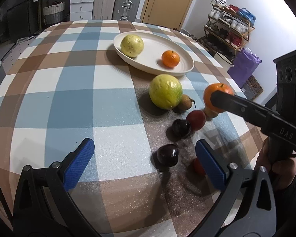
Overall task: Organize fruits
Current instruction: 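Grasp the dark plum with the left tool while the right tool holds the orange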
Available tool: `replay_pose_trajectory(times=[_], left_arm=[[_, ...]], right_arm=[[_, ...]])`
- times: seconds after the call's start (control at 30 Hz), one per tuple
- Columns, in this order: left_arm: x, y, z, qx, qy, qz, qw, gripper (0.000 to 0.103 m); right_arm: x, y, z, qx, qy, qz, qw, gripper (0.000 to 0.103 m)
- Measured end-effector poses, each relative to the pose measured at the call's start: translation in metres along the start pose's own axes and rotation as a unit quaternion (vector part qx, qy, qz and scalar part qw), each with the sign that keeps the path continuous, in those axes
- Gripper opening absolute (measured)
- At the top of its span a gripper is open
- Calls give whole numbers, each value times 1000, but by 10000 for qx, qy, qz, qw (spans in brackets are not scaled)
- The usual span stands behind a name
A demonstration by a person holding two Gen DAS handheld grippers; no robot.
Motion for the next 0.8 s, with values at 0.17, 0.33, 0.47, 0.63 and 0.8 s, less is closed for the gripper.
replay_pose_trajectory(times=[0.17,0.33,0.47,0.63,0.8], left_arm=[[5,1,0,123,-120,-142,9998,102],[8,0,2,155,-195,-182,9995,97],[10,-1,4,162,-262,-223,9993,89],[10,7,3,297,-246,-42,9992,69],[11,19,2,462,-251,137,9985,50]], right_arm=[[0,2,1,28,-9,18,10000,41],[-1,4,2,38,-15,19,10000,41],[-1,4,2,42,-13,24,10000,41],[0,6,1,71,-16,32,10000,41],[-1,6,2,71,-16,29,10000,41]])
Point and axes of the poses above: each gripper's, at about its wrist camera, not at the fingertips, and x roughly the way its jaws point, y to its right, z to its underside, the point moved 5 cm from there along x, roughly the way its jaws point, and after that the axes turned 10 degrees about x, right-handed, at the moved point
